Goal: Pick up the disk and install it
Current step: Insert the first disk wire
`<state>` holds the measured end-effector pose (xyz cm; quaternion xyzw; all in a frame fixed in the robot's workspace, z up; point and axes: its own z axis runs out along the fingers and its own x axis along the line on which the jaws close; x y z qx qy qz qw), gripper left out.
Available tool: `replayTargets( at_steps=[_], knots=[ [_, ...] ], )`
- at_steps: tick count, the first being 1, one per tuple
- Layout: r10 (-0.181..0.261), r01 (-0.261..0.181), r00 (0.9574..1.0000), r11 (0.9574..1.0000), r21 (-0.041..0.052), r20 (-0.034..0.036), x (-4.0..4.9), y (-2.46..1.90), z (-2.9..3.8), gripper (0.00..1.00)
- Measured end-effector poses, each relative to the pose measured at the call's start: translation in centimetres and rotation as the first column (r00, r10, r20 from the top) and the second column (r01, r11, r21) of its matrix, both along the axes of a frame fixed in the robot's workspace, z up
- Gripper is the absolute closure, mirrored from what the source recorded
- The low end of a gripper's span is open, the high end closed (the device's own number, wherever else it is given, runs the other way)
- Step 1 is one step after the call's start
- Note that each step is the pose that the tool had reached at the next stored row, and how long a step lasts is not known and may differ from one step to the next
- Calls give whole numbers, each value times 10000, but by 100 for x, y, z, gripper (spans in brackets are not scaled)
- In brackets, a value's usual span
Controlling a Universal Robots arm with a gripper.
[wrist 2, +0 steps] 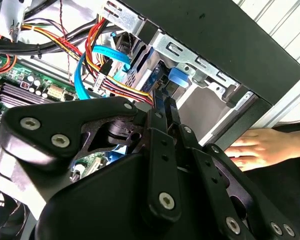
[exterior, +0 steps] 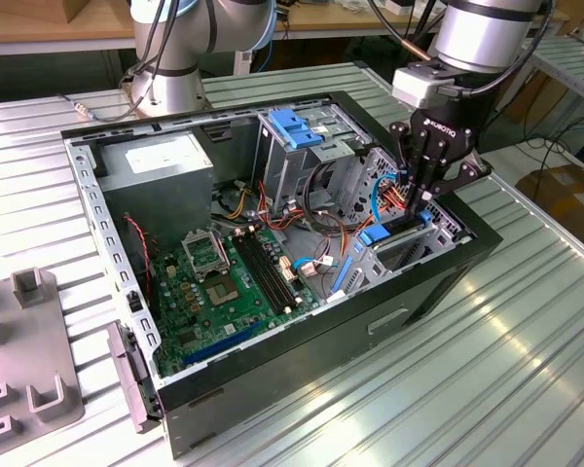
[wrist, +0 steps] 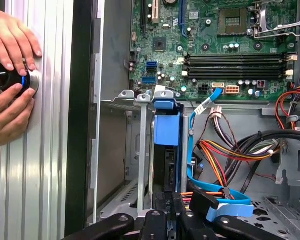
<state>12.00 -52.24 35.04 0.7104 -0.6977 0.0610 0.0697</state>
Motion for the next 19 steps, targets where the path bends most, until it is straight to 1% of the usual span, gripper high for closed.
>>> replayTargets(
  at_steps=[7,19],
  knots=[
    [-58,58,10000,10000,12,0,-4,0,-8,84],
    [-68,68,10000,10000,57,0,-3,0,-60,84]
  ],
)
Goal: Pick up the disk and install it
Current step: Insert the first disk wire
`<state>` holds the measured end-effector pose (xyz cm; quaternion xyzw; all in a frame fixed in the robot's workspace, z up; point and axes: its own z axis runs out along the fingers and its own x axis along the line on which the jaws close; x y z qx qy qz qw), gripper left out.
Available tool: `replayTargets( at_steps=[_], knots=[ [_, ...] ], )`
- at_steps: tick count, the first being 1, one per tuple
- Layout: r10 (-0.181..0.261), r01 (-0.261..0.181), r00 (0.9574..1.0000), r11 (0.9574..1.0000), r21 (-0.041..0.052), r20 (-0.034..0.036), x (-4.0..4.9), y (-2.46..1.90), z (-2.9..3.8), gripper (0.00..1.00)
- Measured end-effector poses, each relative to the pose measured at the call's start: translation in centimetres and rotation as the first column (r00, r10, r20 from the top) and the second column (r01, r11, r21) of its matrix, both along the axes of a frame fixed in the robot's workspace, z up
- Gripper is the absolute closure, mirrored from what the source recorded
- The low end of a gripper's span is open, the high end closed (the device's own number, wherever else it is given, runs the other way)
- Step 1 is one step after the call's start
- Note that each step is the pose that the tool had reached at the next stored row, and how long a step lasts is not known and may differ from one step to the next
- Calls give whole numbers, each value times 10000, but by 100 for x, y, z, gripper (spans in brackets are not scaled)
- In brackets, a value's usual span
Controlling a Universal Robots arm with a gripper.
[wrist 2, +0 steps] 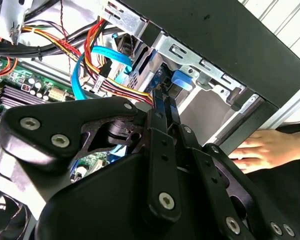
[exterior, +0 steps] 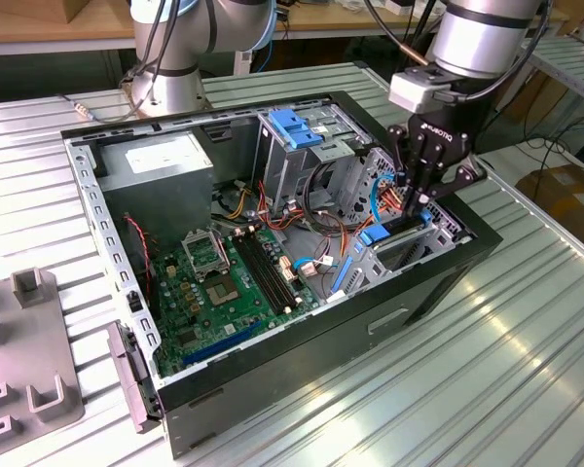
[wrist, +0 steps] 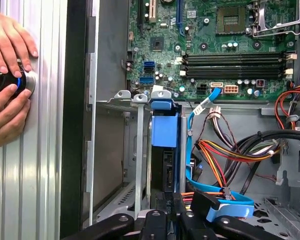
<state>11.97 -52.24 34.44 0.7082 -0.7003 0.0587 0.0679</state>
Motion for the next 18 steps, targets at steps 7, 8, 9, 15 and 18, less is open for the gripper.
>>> replayTargets(
  at_steps=[7,8,9,15,18],
  knots=[
    [-1,1,10000,10000,56,0,0,0,-15,84],
    [0,0,10000,10000,67,0,0,1,-16,84],
    [-1,1,10000,10000,73,0,0,1,-16,84],
    [0,0,10000,9999,141,0,0,0,-20,84],
    [0,0,10000,9997,229,0,0,-2,-29,84]
  ],
)
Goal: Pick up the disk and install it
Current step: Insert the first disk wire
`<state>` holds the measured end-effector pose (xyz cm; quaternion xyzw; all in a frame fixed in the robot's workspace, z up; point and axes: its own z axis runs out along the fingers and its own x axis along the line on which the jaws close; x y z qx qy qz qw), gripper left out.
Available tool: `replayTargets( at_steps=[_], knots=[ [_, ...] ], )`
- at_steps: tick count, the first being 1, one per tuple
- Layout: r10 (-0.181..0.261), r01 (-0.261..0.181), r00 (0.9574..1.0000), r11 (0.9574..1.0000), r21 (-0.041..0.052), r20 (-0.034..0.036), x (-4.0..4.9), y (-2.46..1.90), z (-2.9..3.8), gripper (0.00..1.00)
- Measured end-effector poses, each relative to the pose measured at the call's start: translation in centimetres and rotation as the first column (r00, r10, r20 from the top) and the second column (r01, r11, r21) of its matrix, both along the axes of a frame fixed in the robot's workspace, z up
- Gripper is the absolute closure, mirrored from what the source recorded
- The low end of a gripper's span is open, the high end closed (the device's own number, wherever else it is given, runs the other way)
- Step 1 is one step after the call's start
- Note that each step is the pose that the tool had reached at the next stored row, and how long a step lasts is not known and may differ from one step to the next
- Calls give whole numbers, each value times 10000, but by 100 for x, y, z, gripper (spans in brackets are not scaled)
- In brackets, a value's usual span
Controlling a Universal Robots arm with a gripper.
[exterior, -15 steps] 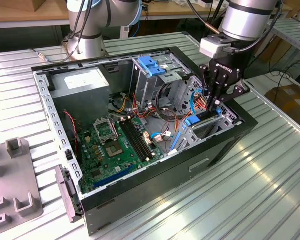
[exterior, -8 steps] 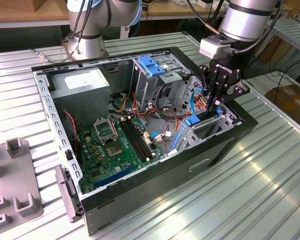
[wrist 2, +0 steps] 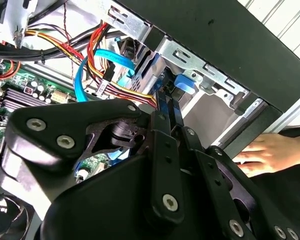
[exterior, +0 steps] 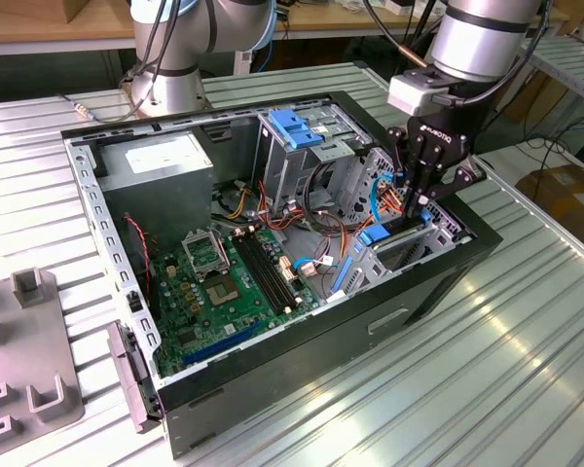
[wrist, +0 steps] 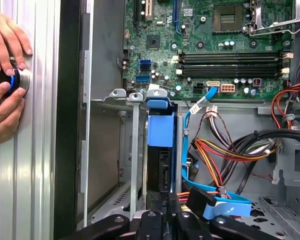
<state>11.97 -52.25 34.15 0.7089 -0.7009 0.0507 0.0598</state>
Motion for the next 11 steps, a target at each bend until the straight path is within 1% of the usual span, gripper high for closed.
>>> replayTargets(
  at_steps=[2,4,6,8,11],
  knots=[
    [0,0,10000,10000,75,0,0,0,-4,84],
    [0,0,10000,9999,173,0,0,-2,-3,84],
    [0,0,10000,9998,223,0,0,-2,2,84],
    [1,-1,10000,9997,240,1,1,-1,11,84],
    [1,-1,10000,9998,222,0,1,-4,63,84]
  ],
)
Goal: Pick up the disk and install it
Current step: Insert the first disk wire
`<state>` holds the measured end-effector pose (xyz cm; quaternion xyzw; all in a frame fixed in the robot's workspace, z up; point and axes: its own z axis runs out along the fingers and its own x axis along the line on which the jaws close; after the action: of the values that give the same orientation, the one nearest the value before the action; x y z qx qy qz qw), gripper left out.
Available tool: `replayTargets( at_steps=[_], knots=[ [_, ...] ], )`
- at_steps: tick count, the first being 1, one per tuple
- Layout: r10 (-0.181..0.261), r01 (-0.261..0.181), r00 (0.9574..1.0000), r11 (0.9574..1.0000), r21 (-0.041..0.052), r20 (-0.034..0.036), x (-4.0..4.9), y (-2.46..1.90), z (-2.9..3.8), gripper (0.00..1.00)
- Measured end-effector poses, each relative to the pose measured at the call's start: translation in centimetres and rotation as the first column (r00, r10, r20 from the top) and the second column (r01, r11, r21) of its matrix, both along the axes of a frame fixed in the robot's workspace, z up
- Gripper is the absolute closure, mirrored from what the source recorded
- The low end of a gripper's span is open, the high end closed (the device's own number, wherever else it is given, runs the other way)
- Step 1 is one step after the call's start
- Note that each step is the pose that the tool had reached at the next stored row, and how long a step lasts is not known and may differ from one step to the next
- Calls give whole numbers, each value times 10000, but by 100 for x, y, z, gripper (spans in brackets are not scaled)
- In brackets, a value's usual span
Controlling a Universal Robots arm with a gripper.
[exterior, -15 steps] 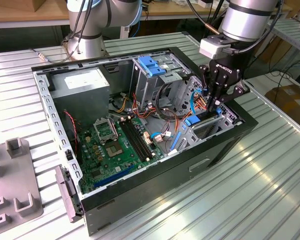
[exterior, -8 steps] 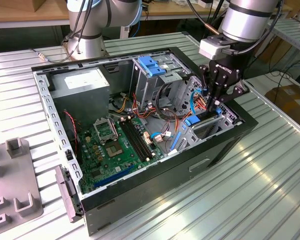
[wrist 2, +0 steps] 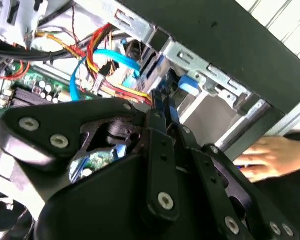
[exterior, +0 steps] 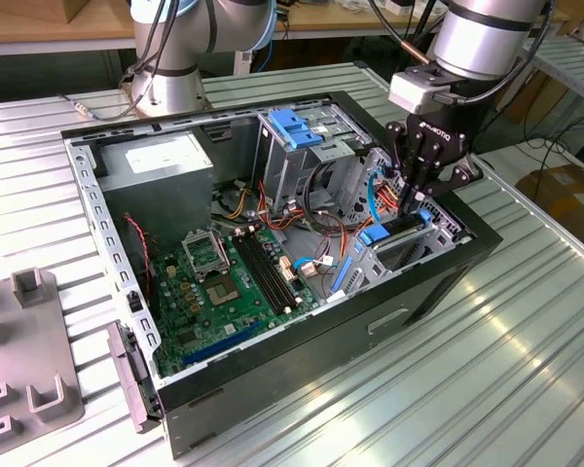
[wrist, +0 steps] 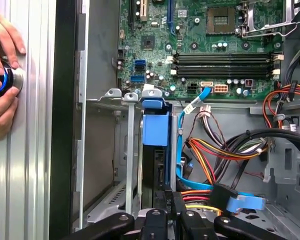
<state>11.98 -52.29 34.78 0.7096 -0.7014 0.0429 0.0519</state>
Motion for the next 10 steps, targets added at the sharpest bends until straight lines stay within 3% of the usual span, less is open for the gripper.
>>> replayTargets(
  at_steps=[2,5,7,8,9,10],
  knots=[
    [-2,2,10000,10000,-1,0,0,-11,7,84],
    [-2,2,10000,10000,42,0,0,-70,7,84],
    [-2,2,10000,9996,299,0,0,-83,7,84],
    [-2,2,10000,9986,536,0,0,-92,7,84],
    [-2,2,10000,9975,705,0,0,-100,8,84],
    [-2,2,10000,9968,795,0,0,-112,7,84]
  ],
)
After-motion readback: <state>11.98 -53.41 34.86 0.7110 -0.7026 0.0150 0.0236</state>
